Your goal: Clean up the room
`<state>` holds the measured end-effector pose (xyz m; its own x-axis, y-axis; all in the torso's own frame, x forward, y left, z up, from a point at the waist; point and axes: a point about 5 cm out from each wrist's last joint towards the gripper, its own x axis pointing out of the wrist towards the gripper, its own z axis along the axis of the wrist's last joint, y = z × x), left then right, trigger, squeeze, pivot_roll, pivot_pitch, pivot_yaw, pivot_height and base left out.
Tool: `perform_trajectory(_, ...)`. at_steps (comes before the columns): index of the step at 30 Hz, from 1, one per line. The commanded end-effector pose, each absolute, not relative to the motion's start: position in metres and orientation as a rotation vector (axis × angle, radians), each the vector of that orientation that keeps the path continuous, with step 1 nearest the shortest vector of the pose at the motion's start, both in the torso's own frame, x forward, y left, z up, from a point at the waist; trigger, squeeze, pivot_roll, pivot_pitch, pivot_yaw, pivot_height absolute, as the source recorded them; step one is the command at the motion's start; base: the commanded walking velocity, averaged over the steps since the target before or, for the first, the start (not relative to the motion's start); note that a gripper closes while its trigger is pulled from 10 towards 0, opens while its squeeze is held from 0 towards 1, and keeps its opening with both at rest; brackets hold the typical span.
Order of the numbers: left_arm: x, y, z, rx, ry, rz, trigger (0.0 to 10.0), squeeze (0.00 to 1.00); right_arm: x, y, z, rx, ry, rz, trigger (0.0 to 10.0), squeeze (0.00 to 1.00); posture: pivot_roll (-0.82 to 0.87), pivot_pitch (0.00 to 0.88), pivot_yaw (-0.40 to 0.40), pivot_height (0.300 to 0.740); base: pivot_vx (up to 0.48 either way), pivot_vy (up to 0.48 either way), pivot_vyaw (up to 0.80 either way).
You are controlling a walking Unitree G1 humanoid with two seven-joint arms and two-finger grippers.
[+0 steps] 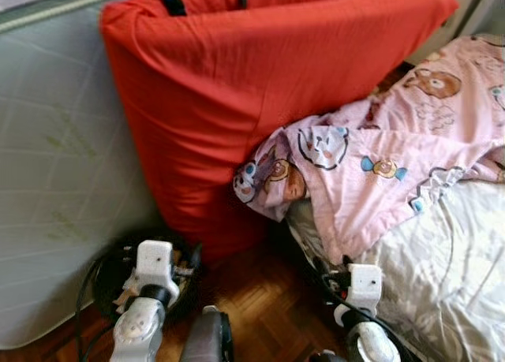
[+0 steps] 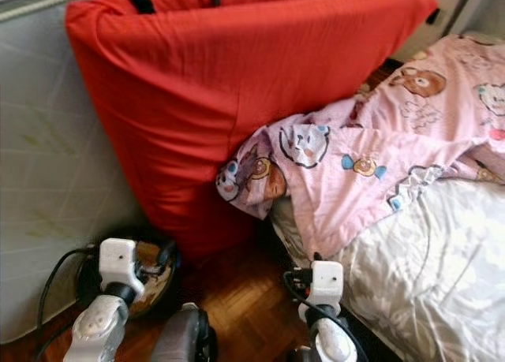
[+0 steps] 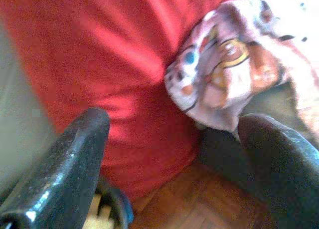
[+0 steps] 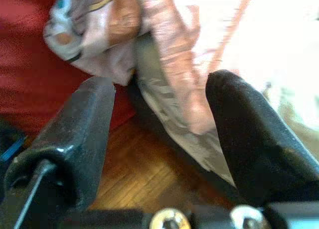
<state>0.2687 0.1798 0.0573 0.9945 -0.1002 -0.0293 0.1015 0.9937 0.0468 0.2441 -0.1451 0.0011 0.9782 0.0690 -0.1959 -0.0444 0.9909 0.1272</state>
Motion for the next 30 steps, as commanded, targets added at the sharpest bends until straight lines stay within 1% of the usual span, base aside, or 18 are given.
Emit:
perform_trajectory(1, 0.265, 0.181, 0.053, 0.033, 0.046, -0.092, 10.0, 0.00, 0.237, -0.148, -0.005, 0.129, 0.227, 0.042, 10.0, 0.00, -0.01, 0.164, -0.003, 0.646, 0.000, 0.000, 0.00)
perform_trajectory(8, 0.265, 0.181, 0.052, -0.012, 0.042, -0.056, 10.0, 0.00, 0.239, -0.150, -0.004, 0.125, 0.221, 0.043, 10.0, 0.00, -0.01, 0.159, -0.014, 0.646, 0.000, 0.000, 0.00)
perform_trajectory(13, 0.267, 0.183, 0.050, -0.039, 0.045, -0.026, 10.0, 0.00, 0.245, -0.156, -0.002, 0.089, 0.233, 0.061, 10.0, 0.00, -0.02, 0.150, -0.039, 0.646, 0.000, 0.000, 0.00)
perform_trajectory(14, 0.267, 0.183, 0.050, -0.032, 0.045, -0.022, 10.0, 0.00, 0.247, -0.155, -0.002, 0.090, 0.236, 0.064, 10.0, 0.00, -0.02, 0.150, -0.040, 0.641, 0.000, 0.000, 0.00)
perform_trajectory(16, 0.266, 0.184, 0.049, -0.033, 0.045, -0.021, 10.0, 0.00, 0.248, -0.155, -0.001, 0.090, 0.228, 0.074, 10.0, 0.00, -0.01, 0.149, -0.039, 0.616, 0.000, 0.000, 0.00)
perform_trajectory(27, 0.266, 0.183, 0.050, -0.029, 0.049, -0.039, 10.0, 0.00, 0.248, -0.154, 0.001, 0.112, 0.199, 0.056, 10.0, 0.00, -0.01, 0.150, -0.026, 0.616, 0.000, 0.000, 0.00)
perform_trajectory(30, 0.266, 0.184, 0.050, -0.023, 0.054, -0.040, 10.0, 0.00, 0.248, -0.153, 0.001, 0.116, 0.197, 0.055, 10.0, 0.00, -0.01, 0.154, -0.022, 0.616, 0.309, 0.000, 0.00)
